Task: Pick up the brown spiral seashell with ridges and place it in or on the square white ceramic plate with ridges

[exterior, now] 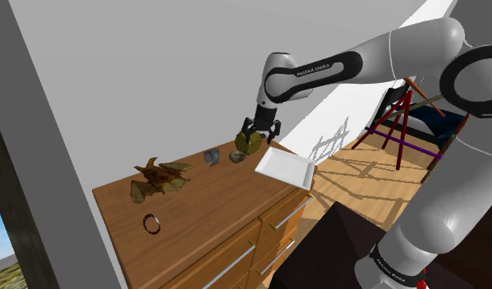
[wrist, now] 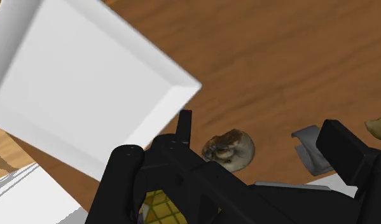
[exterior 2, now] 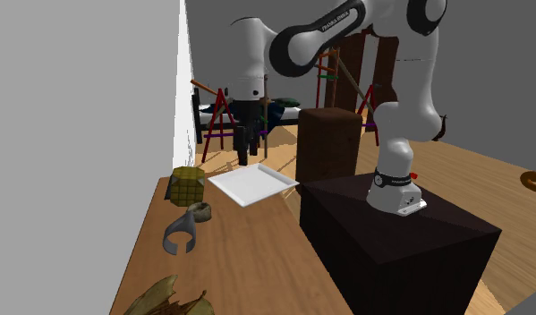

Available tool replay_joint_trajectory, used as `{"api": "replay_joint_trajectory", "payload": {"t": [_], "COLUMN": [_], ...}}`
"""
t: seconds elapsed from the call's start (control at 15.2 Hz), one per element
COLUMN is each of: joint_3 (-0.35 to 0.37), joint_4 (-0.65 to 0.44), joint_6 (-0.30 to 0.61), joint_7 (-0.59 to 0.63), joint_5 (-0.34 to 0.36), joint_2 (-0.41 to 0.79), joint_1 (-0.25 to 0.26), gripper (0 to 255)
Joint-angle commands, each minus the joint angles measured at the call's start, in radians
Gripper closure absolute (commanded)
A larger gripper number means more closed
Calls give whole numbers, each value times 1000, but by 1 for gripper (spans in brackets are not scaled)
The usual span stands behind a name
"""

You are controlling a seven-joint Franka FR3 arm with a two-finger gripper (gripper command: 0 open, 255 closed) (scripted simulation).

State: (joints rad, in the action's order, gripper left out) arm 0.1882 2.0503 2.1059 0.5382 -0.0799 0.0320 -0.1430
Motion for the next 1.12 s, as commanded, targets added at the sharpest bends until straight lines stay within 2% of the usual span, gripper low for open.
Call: {"api": "replay_joint_trajectory", "payload": {"t": [0.0,0.59,1.06], "joint_3": [-5,-60,-61], "joint_4": [-53,-307,-291], "joint_6": [21,86,150], "joint_7": [53,238,242], "joint_5": [7,6,9], "joint_2": [75,395,443], "joint_1": [-3,-12,-6], "gripper": [0,0,0]}}
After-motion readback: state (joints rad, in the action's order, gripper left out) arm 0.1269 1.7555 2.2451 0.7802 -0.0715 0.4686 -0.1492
